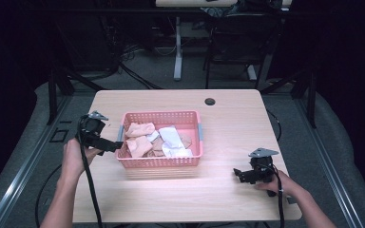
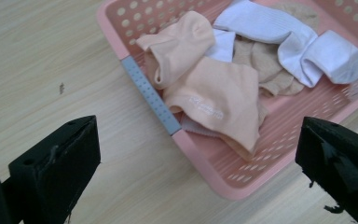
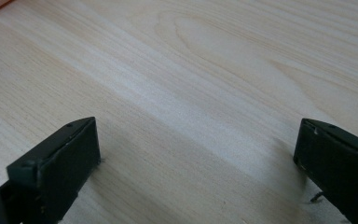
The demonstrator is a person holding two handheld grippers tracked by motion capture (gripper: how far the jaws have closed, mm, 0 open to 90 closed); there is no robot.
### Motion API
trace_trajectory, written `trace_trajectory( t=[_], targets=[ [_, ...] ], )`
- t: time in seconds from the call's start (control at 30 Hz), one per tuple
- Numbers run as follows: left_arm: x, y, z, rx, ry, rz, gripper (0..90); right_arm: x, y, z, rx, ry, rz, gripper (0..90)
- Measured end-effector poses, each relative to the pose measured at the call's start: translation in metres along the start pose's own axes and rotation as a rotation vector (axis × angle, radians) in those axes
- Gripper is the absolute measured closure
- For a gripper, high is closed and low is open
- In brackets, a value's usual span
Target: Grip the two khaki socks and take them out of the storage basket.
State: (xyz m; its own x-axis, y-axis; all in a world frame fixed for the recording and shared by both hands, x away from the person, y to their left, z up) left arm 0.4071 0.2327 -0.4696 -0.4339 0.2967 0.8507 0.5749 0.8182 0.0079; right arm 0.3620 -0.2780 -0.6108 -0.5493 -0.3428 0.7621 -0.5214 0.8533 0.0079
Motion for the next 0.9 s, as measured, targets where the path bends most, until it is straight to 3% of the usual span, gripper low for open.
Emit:
trace_trajectory(
  t=[0.53, 0.73, 0.9],
  targets=[
    [-0.041, -0.027, -0.031, -0.069, 0.101, 0.036, 0.2, 0.000, 0.000, 0.000, 0.001, 0.002, 0.005, 0.0],
    [-0.061, -0.035, -0.035, -0.101, 0.160, 0.034, 10.6, 0.000, 0.000, 0.000, 0.001, 0.002, 0.005, 0.0],
    [-0.074, -0.042, -0.037, -0.105, 0.198, 0.002, 20.2, 0.000, 0.000, 0.000, 0.001, 0.002, 0.005, 0.0]
  ],
)
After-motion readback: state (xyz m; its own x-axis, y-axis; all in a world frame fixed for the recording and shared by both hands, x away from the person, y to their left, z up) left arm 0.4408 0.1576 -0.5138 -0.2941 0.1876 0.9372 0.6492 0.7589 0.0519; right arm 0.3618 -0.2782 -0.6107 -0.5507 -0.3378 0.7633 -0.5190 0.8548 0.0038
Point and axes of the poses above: each handheld gripper's, and its own axes: x roughly backward along the jaws, z roughly out of its underside, y roughly to its left, the point moved 3 cm from there along -x, roughly forward along the jaws, and after that the axes turned 5 degrees about y, right-handed, at the moved point
